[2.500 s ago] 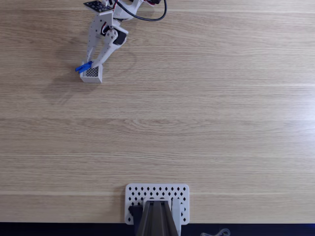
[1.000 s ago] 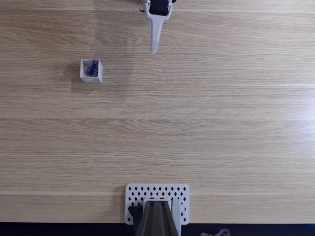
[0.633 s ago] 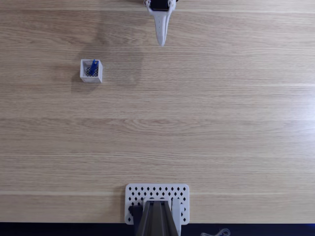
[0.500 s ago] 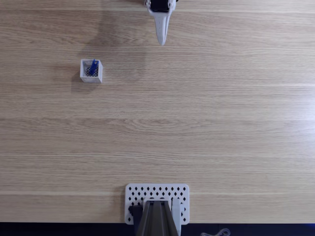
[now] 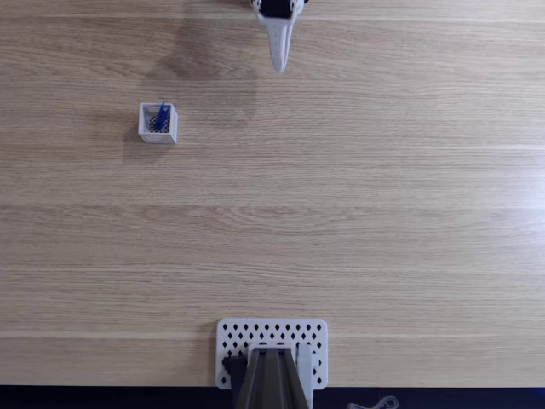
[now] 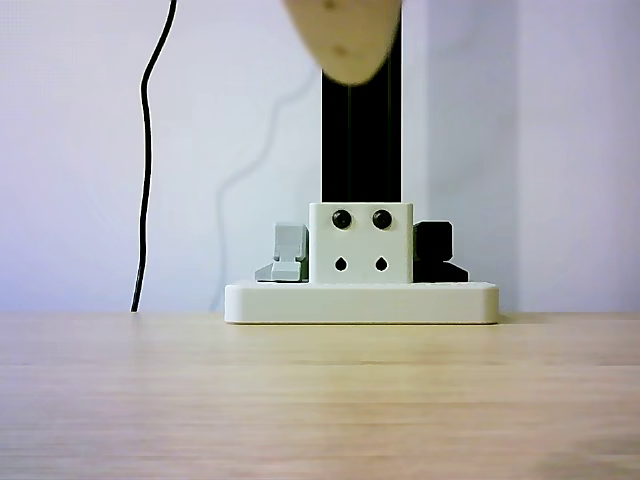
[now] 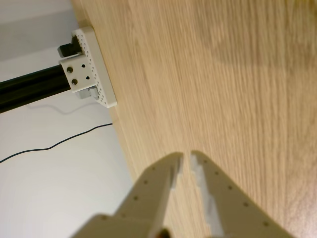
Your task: Grasp a peg and put it in the crate.
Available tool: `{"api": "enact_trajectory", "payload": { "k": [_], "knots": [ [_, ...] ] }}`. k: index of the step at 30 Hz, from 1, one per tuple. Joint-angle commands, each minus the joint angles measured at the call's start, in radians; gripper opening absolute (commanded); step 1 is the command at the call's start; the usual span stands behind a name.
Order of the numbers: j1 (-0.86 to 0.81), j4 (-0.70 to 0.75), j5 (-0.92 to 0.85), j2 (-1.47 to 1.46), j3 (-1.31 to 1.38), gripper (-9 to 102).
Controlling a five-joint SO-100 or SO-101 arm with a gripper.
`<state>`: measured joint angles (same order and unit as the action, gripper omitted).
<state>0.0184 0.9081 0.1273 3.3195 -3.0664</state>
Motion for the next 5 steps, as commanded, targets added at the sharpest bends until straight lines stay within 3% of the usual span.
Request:
{"api": "enact_trajectory", "payload": {
  "k": [1, 5],
  "knots": [
    [0.008, 0.003, 0.012, 0.018, 0.008, 0],
    [0.009, 0.003, 0.017, 0.017, 0.008, 0]
  ]
}}
